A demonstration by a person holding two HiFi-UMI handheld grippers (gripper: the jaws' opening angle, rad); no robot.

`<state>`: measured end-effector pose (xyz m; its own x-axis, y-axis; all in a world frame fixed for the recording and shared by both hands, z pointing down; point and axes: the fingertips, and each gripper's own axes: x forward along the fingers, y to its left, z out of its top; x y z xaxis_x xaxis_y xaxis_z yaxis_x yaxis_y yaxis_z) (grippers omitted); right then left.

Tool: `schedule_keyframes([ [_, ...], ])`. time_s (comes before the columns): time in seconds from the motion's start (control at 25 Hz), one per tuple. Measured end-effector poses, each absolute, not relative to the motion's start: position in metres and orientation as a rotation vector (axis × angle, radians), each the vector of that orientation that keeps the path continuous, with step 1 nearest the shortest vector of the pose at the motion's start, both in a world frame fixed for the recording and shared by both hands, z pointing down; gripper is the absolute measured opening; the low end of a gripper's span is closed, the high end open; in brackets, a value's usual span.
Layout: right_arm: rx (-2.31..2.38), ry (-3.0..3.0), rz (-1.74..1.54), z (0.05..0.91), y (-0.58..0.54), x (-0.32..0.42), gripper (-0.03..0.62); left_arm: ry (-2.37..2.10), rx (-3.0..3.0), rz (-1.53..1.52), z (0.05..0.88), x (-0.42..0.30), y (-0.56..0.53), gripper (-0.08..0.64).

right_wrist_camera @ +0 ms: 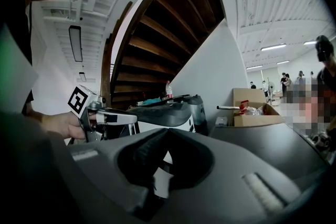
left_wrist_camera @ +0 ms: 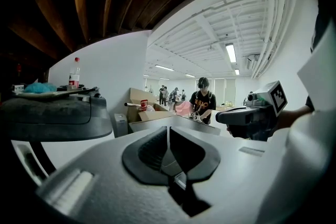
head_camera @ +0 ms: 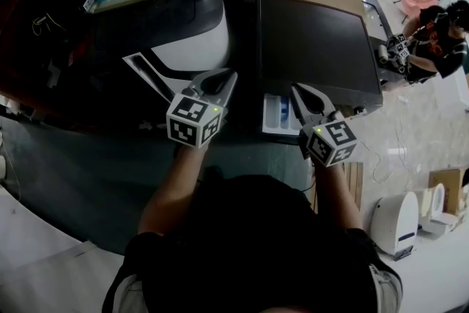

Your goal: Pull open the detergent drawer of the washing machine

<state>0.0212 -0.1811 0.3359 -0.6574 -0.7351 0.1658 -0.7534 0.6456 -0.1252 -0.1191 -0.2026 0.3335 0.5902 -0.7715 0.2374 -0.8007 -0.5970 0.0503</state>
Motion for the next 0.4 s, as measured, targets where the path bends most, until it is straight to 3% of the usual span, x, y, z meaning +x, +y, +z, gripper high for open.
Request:
schedule_keyframes([
  [0.4, 1.224, -2.760, 0.278, 0.3374, -0.1744, 0.0140, 0.002, -1.306, 2.649, 0.293, 0.3402, -0.1220, -0.1981, 0.023],
])
